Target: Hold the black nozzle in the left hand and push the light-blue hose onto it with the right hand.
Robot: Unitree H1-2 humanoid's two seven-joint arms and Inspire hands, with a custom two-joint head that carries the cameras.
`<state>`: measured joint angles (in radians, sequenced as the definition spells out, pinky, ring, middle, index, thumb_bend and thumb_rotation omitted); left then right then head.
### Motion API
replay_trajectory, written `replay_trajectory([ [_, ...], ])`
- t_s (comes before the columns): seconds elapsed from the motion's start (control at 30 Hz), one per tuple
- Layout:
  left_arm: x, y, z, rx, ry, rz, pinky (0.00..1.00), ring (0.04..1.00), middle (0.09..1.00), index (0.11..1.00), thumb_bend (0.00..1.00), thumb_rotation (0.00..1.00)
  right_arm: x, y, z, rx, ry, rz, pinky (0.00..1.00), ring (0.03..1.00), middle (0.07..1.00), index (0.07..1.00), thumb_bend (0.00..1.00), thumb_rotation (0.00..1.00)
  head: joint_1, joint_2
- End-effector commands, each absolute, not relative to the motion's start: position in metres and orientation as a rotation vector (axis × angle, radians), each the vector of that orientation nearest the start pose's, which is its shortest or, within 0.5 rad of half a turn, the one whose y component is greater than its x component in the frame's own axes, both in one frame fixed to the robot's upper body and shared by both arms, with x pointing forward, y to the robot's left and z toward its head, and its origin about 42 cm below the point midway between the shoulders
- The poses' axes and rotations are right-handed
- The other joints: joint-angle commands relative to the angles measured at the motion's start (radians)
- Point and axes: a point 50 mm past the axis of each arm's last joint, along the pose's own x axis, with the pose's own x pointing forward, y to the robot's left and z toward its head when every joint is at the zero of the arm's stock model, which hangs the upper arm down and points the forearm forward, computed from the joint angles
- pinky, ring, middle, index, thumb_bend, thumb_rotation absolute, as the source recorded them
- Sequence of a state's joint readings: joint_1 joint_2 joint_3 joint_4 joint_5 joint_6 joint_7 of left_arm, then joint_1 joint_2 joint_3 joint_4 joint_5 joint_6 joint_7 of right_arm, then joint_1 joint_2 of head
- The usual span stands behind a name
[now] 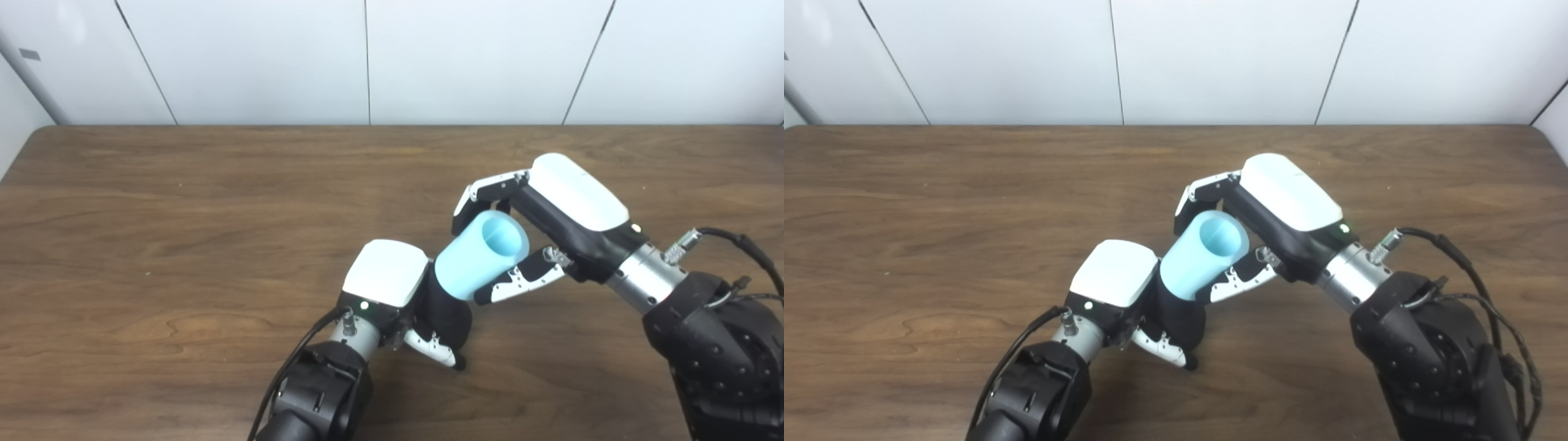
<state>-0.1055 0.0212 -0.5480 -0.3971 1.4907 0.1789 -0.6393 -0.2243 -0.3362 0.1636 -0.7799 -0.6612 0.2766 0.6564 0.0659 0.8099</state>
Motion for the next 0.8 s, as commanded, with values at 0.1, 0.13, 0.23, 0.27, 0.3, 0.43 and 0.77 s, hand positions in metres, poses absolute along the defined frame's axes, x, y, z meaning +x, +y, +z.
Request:
replay_trajectory([
  [0.1, 0.2502, 0.0655, 0.1854, 1.486, -0.186, -0.593, 0.78, 0.675, 0.551, 0.449, 0.51, 0.00, 0.2536, -0.1992, 0.3134, -1.048, -0.534, 0.435, 0.45, 0.557, 0.508, 0.474, 0.53, 0.00, 0.000, 0.002],
  [0.13, 0.2502, 0.0651, 0.1852, 1.489, -0.187, -0.592, 0.77, 0.671, 0.550, 0.450, 0.52, 0.00, 0.2537, -0.1987, 0.3138, -1.048, -0.535, 0.434, 0.44, 0.551, 0.510, 0.474, 0.53, 0.00, -0.001, 0.002],
  [0.23, 0.2502, 0.0644, 0.1849, 1.484, -0.188, -0.590, 0.77, 0.671, 0.551, 0.449, 0.51, 0.00, 0.2543, -0.1980, 0.3149, -1.047, -0.534, 0.434, 0.44, 0.536, 0.509, 0.476, 0.53, 0.00, -0.002, 0.002],
  [0.27, 0.2503, 0.0641, 0.1848, 1.482, -0.188, -0.589, 0.77, 0.671, 0.552, 0.450, 0.51, 0.00, 0.2547, -0.1980, 0.3152, -1.047, -0.535, 0.435, 0.44, 0.534, 0.508, 0.476, 0.53, 0.00, -0.002, 0.003],
  [0.3, 0.2504, 0.0637, 0.1848, 1.484, -0.187, -0.589, 0.77, 0.672, 0.552, 0.450, 0.51, 0.00, 0.2552, -0.1981, 0.3153, -1.048, -0.537, 0.435, 0.44, 0.534, 0.507, 0.477, 0.53, 0.00, -0.002, 0.003],
  [0.43, 0.2507, 0.0628, 0.1844, 1.493, -0.188, -0.589, 0.76, 0.668, 0.550, 0.451, 0.51, 0.00, 0.2574, -0.1982, 0.3158, -1.045, -0.546, 0.433, 0.44, 0.548, 0.506, 0.476, 0.53, 0.00, 0.000, 0.003],
  [0.77, 0.2498, 0.0610, 0.1836, 1.519, -0.209, -0.597, 0.75, 0.657, 0.552, 0.448, 0.51, 0.00, 0.2619, -0.1980, 0.3195, -1.060, -0.559, 0.432, 0.45, 0.578, 0.505, 0.474, 0.53, 0.00, 0.002, 0.004],
])
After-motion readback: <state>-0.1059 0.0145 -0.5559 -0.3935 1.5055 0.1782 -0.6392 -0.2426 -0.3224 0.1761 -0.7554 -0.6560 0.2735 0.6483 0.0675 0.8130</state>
